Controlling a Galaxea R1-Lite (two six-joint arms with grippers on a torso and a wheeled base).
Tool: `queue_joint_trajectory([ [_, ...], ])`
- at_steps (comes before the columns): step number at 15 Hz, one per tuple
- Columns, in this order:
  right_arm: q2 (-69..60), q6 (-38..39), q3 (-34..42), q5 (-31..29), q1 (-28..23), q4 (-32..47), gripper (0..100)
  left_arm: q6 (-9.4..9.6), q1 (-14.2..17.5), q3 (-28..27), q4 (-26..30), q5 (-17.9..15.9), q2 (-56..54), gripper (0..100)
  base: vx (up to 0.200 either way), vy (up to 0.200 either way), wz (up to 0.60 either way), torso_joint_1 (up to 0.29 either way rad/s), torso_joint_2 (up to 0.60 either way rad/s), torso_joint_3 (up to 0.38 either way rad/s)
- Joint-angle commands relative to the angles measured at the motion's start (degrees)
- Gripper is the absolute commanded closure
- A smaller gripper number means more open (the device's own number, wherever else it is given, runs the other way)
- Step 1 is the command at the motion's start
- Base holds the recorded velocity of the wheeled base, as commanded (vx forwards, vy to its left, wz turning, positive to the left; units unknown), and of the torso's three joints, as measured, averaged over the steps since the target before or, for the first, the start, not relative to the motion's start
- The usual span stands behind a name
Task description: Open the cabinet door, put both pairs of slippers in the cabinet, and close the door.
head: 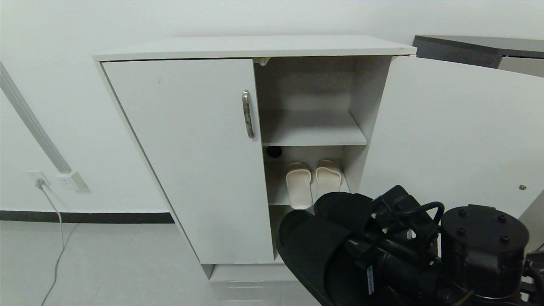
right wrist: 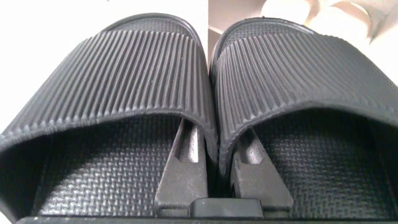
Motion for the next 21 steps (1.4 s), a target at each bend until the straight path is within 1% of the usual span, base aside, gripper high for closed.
queue_joint_trajectory([
  [1, 2.3, 0.0, 0.3, -0.1, 0.0, -1.4, 100, -0.05, 0.0, 0.0, 0.0, 0.1, 0.0, 100, 0.000, 0.000, 0.00, 0.000, 0.00, 0.000],
  [5, 3.3, 0.0, 0.7, 0.0, 0.0, -2.3, 100, -0.05, 0.0, 0.0, 0.0, 0.1, -0.1, 100, 0.000, 0.000, 0.00, 0.000, 0.00, 0.000],
  [6, 4.8, -0.1, 0.1, -0.4, 0.0, -3.7, 100, -0.05, 0.0, 0.0, 0.0, 0.0, 0.0, 100, 0.000, 0.000, 0.00, 0.000, 0.00, 0.000],
  [7, 6.5, -0.6, -1.3, -2.3, 0.0, -5.3, 100, -0.05, 0.0, 0.0, 0.0, 0.0, 0.0, 100, 0.000, 0.000, 0.00, 0.000, 0.00, 0.000],
  [9, 13.0, 0.7, -10.9, -13.9, 0.7, -4.6, 100, -0.05, -0.1, 0.0, 0.0, 0.0, 0.0, 100, 0.000, 0.000, 0.00, 0.000, 0.00, 0.000],
  [10, 14.9, 1.1, -14.4, -16.8, 0.7, -3.6, 100, -0.05, 0.0, 0.0, 0.0, 0.0, 0.0, 100, 0.000, 0.000, 0.00, 0.000, 0.00, 0.000],
  [11, 17.5, 2.5, -22.3, -21.7, 1.0, 1.9, 100, -0.05, 0.0, 0.0, 0.0, 0.0, 0.0, 100, 0.000, 0.000, 0.00, 0.000, 0.00, 0.000],
  [12, 17.9, 3.8, -25.5, -23.6, 1.1, 5.6, 100, -0.05, 0.0, 0.0, 0.0, 0.0, 0.0, 100, 0.000, 0.000, 0.00, 0.000, 0.00, 0.000],
  [14, 18.9, 9.9, -41.0, -29.6, 1.2, 23.3, 100, -0.05, -0.1, 0.0, 0.0, 0.0, 0.0, 100, 0.000, 0.000, 0.00, 0.000, 0.00, 0.000],
  [15, 19.5, 12.2, -46.4, -31.2, 1.4, 30.0, 100, -0.05, -0.1, 0.0, 0.0, 0.0, 0.0, 100, 0.000, 0.000, 0.00, 0.000, 0.00, 0.000],
  [16, 20.4, 13.8, -51.0, -31.8, 1.4, 34.0, 100, -0.05, 0.0, 0.0, 0.0, 0.0, 0.0, 100, 0.000, 0.000, 0.00, 0.000, 0.00, 0.000],
  [17, 21.6, 14.5, -54.6, -32.9, 1.3, 36.6, 100, -0.14, 0.0, 0.0, 0.0, 0.0, 0.0, 100, 0.000, 0.000, 0.00, 0.000, 0.00, 0.000],
  [18, 22.6, 14.3, -56.5, -34.7, 1.1, 37.5, 100, -0.14, 0.0, 0.0, 0.0, 0.0, 0.0, 100, 0.000, 0.000, 0.00, 0.000, 0.00, 0.000],
  [21, 23.0, 12.3, -57.6, -35.2, 0.7, 37.5, 100, -0.05, 0.0, 0.0, 0.0, 0.0, 0.0, 100, 0.000, 0.000, 0.00, 0.000, 0.00, 0.000],
])
